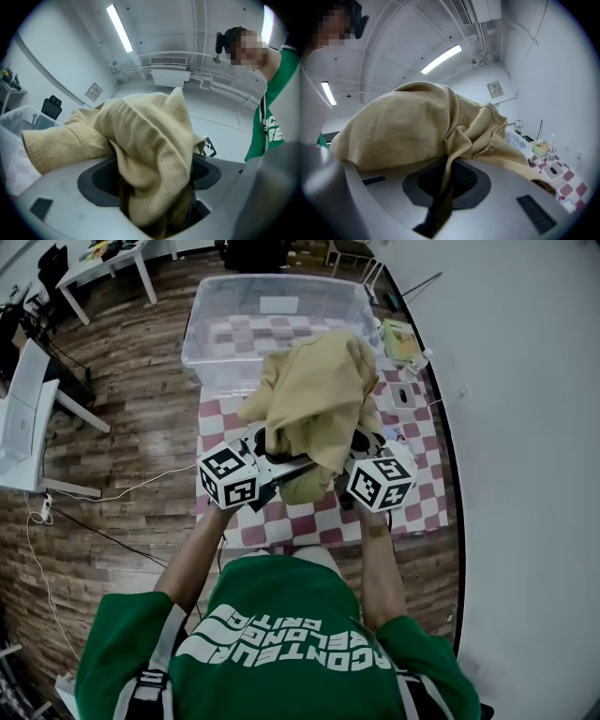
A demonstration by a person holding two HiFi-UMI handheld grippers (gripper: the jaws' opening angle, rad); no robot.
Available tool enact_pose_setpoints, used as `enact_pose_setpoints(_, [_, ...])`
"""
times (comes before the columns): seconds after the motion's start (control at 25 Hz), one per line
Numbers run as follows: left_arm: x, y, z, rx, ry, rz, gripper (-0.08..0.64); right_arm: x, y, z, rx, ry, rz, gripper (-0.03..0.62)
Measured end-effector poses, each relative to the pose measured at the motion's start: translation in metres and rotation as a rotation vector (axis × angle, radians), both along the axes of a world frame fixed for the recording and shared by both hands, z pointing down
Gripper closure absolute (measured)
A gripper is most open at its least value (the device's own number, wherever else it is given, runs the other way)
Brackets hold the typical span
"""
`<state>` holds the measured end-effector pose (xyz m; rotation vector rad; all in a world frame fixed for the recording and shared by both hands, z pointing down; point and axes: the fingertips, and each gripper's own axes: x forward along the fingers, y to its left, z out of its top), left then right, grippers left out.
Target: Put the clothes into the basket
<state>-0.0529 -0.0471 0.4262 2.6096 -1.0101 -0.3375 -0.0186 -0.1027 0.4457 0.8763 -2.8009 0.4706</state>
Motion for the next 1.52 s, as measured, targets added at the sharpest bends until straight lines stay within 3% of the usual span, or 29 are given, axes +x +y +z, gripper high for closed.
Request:
enact_pose_setpoints(0.48, [-0.016, -0.055, -0.113, 0.209, -0.088, -0.013, 0.144, -0.018, -0.057, -0.123, 0.208, -0.096, -0.01, 0.569])
enact_pose_setpoints(0.72, [-0.02, -0.087, -0.149, 0.268, -0.118, -0.032, 0.144, -0.023, -0.09, -0.161, 0.265, -0.133, -0.021, 0.569])
enact_pose_setpoints(1.52, [-0.07, -0.211, -0.135, 0.218, -0.141, -0.099, 0.144, -0.078, -0.217, -0.146, 0.236, -0.131, -0.082, 0.569])
